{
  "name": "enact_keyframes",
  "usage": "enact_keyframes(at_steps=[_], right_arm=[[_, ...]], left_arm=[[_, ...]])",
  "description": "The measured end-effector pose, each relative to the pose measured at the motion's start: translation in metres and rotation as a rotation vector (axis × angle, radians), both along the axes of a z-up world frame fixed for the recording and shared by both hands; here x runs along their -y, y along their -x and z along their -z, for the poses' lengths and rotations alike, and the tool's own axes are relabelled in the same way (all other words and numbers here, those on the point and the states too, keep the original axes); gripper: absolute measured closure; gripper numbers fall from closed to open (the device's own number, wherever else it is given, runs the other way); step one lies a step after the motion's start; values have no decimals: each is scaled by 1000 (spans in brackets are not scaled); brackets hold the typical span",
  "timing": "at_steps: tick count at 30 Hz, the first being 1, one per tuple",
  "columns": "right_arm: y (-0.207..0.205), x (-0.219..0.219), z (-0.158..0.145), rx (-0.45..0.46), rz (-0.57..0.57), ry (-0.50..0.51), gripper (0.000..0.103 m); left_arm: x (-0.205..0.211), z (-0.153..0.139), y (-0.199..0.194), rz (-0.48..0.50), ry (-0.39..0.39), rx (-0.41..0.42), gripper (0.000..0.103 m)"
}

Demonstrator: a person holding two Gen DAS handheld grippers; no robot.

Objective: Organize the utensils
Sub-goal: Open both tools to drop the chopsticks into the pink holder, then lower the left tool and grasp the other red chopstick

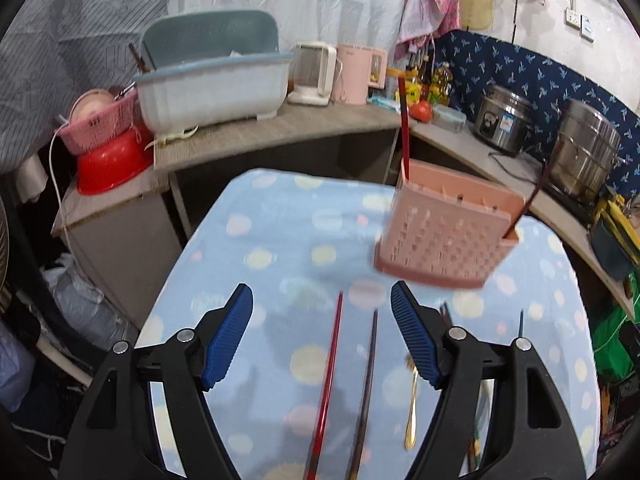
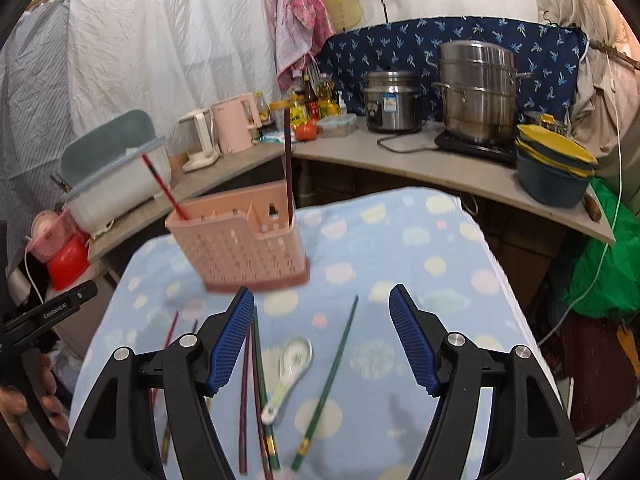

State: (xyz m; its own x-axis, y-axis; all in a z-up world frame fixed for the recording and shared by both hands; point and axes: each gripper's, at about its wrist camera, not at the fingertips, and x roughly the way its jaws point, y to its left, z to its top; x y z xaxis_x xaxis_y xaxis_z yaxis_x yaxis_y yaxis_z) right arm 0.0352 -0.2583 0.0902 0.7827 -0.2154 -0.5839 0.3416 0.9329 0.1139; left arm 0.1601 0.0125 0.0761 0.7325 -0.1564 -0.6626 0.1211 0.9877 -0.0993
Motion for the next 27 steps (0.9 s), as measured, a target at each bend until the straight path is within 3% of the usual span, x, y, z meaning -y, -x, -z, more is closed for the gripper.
enact_keyframes(at_steps=[14,21,27], right_arm=[[57,-25,85,-176,8,-62,35],[71,-35,110,-233,-4,-63,35],[73,-39,117,-246,-13,-70,36]], left_arm=[[-26,83,73,-5,-50,-164,35],[-27,112,94,19,-75,-214,35],[-23,119,92,32,-69,-205,39]])
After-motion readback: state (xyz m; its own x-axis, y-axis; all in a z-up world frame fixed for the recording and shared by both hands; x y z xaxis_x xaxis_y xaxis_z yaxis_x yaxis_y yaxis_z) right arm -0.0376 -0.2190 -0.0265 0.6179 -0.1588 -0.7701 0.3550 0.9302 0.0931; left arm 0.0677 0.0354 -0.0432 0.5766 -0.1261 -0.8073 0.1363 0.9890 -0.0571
